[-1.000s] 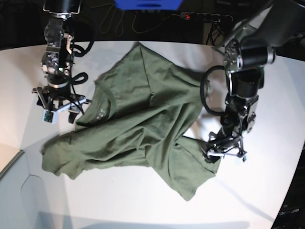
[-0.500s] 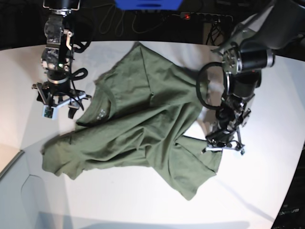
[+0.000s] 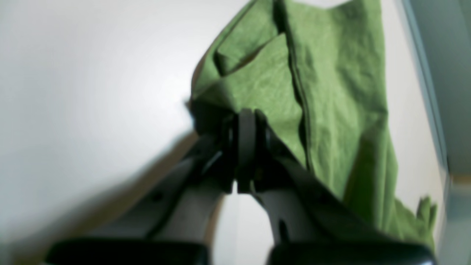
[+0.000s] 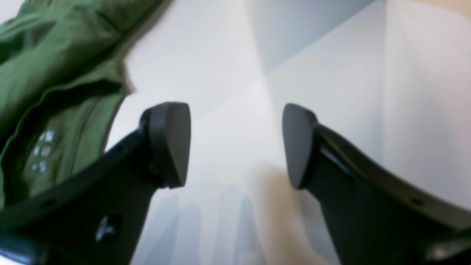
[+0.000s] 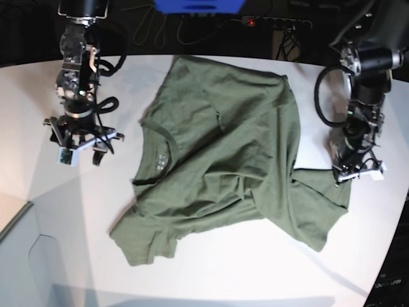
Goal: Layout the t-shirt on the table in an organized manner, then fold the t-shirt properly
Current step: 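Grasp the folded-over sleeve with the left gripper and spread it flat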
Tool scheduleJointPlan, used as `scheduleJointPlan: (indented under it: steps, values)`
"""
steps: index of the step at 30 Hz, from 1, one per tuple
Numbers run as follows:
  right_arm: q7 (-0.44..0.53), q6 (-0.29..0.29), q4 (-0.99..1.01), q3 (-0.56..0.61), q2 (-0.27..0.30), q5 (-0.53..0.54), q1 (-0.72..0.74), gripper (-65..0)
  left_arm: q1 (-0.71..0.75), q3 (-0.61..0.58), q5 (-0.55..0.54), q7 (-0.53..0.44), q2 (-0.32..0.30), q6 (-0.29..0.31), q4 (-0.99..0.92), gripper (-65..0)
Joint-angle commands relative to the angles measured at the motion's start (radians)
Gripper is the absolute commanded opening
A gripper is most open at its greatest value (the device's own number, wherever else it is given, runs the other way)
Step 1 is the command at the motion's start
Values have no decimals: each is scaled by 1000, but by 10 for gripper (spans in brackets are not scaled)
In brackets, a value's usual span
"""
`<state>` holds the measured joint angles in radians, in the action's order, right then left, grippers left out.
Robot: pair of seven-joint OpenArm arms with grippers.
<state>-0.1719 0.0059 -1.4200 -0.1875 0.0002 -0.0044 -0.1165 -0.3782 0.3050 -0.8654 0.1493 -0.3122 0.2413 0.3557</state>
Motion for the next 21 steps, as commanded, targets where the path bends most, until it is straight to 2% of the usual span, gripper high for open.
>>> scheduleJointPlan:
  steps: [1, 5, 7, 9, 11, 14, 17, 19, 21]
  values:
    - [27, 1, -15, 18, 4, -1, 13, -277, 51, -2, 25, 111, -20, -93, 26, -649]
    - [27, 1, -18, 32, 2, -1, 13, -277, 201, 0, -70, 223, -41, -95, 299, -649]
    - [28, 1, -18, 33, 1, -1, 13, -277, 273, 0, -102, 233, -52, -99, 437, -648]
    - [28, 1, -20, 53, 1, -1, 13, -277, 335, 0, -120, 238, -57, -104, 563, -614]
    - [28, 1, -21, 58, 2, -1, 13, -277, 374, 0, -122, 238, -58, -104, 645, -532]
    - [28, 1, -21, 58, 1, -1, 13, -277, 393, 0, -122, 237, -55, -105, 679, -337]
    - [28, 1, -21, 58, 1, -1, 13, -277, 400, 3, -124, 232, -52, -105, 688, -186]
    - [28, 1, -21, 58, 1, -1, 13, -277, 400, 35, -131, 235, -49, -105, 699, -138]
    - [28, 1, -21, 58, 1, -1, 13, -277, 402, 84, -147, 237, -26, -105, 705, -138]
